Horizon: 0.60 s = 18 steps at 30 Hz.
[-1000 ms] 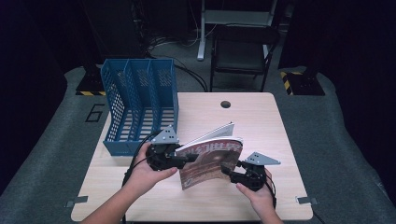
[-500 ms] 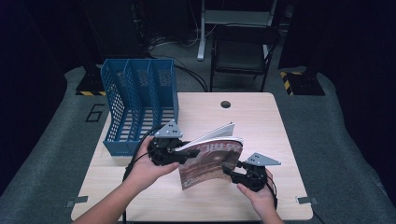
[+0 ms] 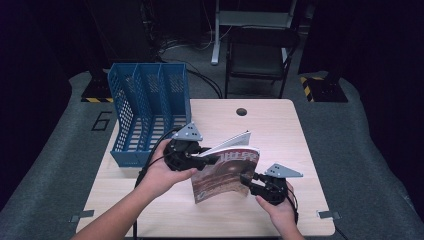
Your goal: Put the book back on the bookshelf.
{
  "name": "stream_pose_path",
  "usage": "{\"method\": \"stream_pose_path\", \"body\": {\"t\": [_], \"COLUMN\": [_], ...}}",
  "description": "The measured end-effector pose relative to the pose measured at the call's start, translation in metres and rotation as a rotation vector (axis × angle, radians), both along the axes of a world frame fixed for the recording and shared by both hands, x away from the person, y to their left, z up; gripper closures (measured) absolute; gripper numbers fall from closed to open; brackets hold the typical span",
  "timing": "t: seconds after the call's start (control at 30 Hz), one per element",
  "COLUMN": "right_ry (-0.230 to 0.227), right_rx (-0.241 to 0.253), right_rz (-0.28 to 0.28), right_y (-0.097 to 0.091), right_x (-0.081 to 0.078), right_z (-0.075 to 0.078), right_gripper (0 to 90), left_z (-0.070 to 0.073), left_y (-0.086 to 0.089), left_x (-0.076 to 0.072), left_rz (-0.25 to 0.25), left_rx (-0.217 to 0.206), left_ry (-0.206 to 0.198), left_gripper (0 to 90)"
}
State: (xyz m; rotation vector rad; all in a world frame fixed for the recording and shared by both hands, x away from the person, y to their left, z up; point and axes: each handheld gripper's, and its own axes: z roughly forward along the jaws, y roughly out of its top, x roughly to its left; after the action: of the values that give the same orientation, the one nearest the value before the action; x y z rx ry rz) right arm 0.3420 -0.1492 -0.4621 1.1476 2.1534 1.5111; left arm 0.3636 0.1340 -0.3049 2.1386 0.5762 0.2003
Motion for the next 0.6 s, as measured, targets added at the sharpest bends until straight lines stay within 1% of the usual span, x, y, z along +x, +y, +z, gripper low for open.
{"method": "stream_pose_path", "body": {"t": [0.07,0.13,0.2,0.3,0.33,0.47,0.5,0.53,0.57,0.6], "right_ry": [-0.002,-0.001,-0.001,-0.006,-0.007,-0.011,-0.011,-0.005,-0.017,-0.016], "right_rx": [-0.002,0.007,0.006,0.001,0.002,0.003,0.003,0.006,0.002,0.004], "right_rz": [0.002,0.001,0.000,-0.001,-0.003,-0.007,-0.008,-0.009,-0.005,-0.006], "right_y": [0.000,0.000,0.000,0.001,0.001,0.002,0.002,0.002,0.002,0.002], "right_x": [0.000,0.001,0.001,0.001,0.001,0.002,0.002,0.002,0.003,0.003], "right_z": [0.000,0.000,0.000,0.000,0.000,0.000,0.001,0.001,0.001,0.001], "right_gripper": [62.0,62.1,62.9,64.4,65.0,66.2,66.9,67.2,67.3,67.6], "left_z": [0.001,0.002,0.003,0.005,0.005,0.007,0.007,0.007,0.007,0.007], "left_y": [-0.003,-0.005,-0.007,-0.009,-0.010,-0.014,-0.014,-0.015,-0.016,-0.017], "left_x": [0.000,0.001,0.002,0.004,0.005,0.008,0.010,0.010,0.011,0.012], "left_rz": [0.000,-0.002,-0.001,0.003,-0.005,-0.001,-0.007,0.001,-0.005,-0.002], "left_rx": [0.007,0.016,0.016,0.029,0.028,0.049,0.062,0.059,0.065,0.065], "left_ry": [0.000,0.002,0.004,0.004,0.010,0.011,0.008,0.010,0.013,0.019], "left_gripper": [70.8,72.4,72.4,72.5,72.5,73.2,73.2,73.2,73.2,73.2]}}
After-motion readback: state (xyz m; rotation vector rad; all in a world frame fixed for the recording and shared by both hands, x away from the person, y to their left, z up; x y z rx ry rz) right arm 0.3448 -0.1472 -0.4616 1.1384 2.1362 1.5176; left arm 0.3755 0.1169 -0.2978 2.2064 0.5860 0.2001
